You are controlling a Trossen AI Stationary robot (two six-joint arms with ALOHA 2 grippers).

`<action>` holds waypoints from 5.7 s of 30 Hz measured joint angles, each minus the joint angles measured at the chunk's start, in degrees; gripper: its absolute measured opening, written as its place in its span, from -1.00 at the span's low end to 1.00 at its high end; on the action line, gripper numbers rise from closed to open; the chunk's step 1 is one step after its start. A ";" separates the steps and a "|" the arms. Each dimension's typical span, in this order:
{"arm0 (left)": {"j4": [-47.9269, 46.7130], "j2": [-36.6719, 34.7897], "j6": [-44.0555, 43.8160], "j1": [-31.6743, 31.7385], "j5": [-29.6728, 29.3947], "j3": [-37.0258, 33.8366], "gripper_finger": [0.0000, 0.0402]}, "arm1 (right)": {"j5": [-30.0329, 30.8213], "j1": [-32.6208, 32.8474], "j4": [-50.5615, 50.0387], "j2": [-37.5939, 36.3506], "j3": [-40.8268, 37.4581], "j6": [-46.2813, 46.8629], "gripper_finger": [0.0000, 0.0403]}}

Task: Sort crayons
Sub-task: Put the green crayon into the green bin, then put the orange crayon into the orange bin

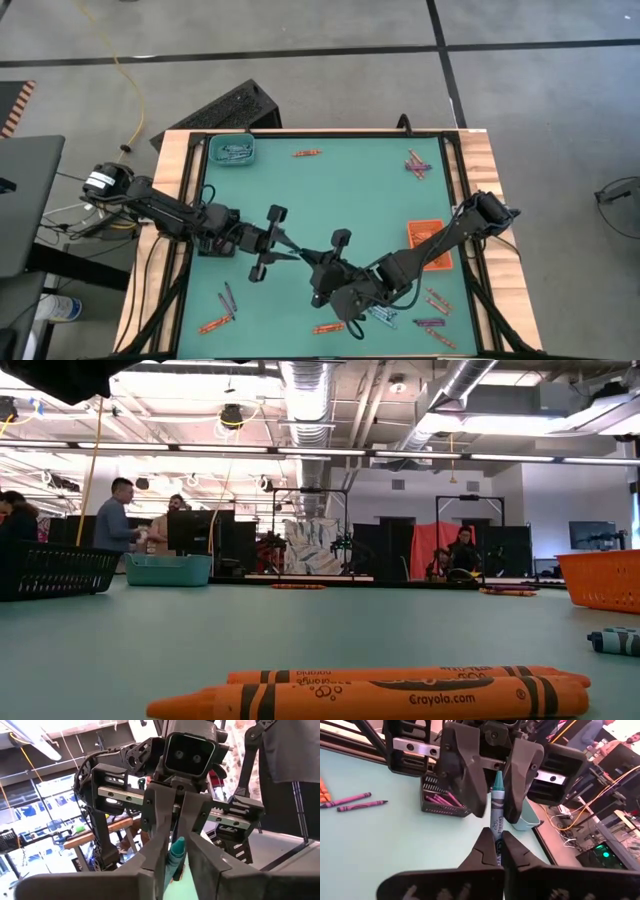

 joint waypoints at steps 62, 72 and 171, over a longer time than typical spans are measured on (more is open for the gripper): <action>-85.49 -6.06 24.56 49.40 -19.85 17.81 -0.97 | -3.48 1.66 -47.72 0.02 -24.28 70.64 -0.04; -87.39 -5.82 30.69 61.37 -19.85 17.79 -0.97 | -2.96 4.38 -47.97 0.02 -24.28 73.58 -0.04; -78.46 -9.44 -12.90 1.60 -25.45 11.76 -0.18 | -34.50 11.84 -0.79 13.42 -9.28 27.89 -0.08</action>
